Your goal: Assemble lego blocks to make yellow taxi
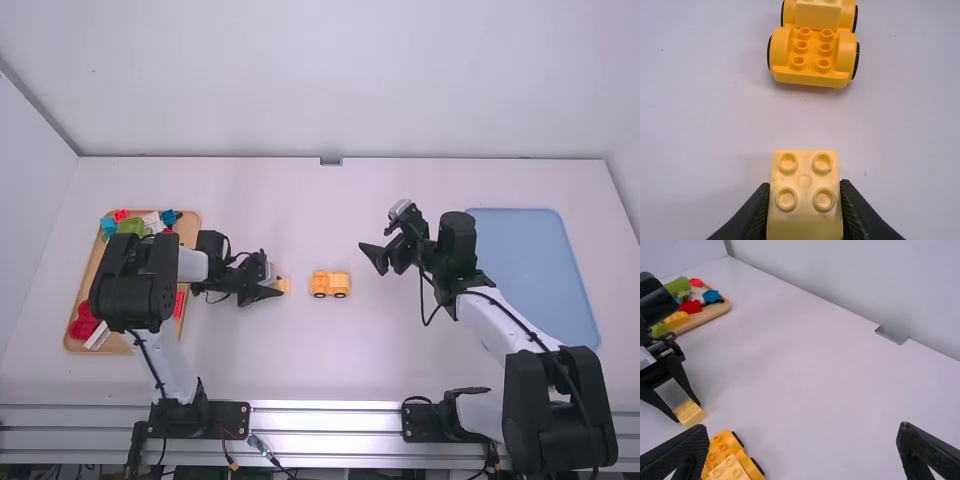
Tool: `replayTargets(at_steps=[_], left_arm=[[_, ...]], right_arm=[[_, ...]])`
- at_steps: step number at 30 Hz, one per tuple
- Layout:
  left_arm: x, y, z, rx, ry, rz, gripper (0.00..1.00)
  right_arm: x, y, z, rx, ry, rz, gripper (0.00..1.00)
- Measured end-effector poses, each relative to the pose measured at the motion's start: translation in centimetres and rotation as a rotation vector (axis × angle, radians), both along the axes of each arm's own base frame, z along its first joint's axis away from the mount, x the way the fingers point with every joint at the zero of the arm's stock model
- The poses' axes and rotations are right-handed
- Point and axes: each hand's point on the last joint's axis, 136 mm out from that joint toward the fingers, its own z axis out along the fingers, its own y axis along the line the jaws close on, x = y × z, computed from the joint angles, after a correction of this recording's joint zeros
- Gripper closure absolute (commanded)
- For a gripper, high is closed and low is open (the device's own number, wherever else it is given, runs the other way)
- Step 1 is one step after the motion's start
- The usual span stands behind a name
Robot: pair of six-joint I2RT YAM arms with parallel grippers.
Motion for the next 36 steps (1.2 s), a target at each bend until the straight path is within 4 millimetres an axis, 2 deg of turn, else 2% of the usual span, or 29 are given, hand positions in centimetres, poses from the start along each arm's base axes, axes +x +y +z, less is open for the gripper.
replayTargets(at_steps=[2,6,12,13,17,18,22,24,29,33,36], left_arm=[[0.2,0.0,0.0,0.0,-0.009,0.0,0.86],[0.3,0.0,0.1,0.001,-0.015,0.0,0.86],[0.8,0.1,0.1,0.004,-0.058,0.0,0.78],[0.7,0.0,0.1,0.002,-0.062,-0.001,0.71],[0.4,-0.1,0.1,-0.011,-0.073,-0.005,0.65],[0.3,-0.2,0.0,-0.013,-0.078,-0.006,0.61],[-0.1,-0.1,-0.4,-0.006,-0.089,-0.003,0.6],[0.2,-0.1,-0.3,-0.011,-0.103,0.006,0.62],[1.0,0.0,-0.2,-0.022,-0.119,0.057,0.85],[1.0,0.0,-0.2,-0.031,-0.109,0.075,0.87],[1.0,-0.1,-0.1,-0.042,-0.095,0.081,0.82]], right_arm=[[-0.5,-0.2,-1.1,-0.04,0.021,0.014,0.01],[-0.7,0.3,-2.2,-0.092,-0.03,0.092,0.01],[-0.4,1.9,-6.0,-0.05,-0.032,0.221,0.01],[-0.5,2.1,-6.2,-0.039,-0.035,0.237,0.01],[-0.8,2.5,-5.8,-0.003,-0.051,0.276,0.01],[-0.9,2.6,-5.7,0.006,-0.055,0.285,0.01],[-1.1,2.7,-5.5,0.018,-0.054,0.301,0.01],[-1.2,2.7,-5.5,0.023,-0.05,0.305,0.01],[-1.5,3.1,-5.5,0.025,-0.052,0.321,0.01],[-1.8,3.1,-5.9,0.02,-0.031,0.325,0.01],[-2.0,3.0,-6.4,0.001,-0.018,0.326,0.01]])
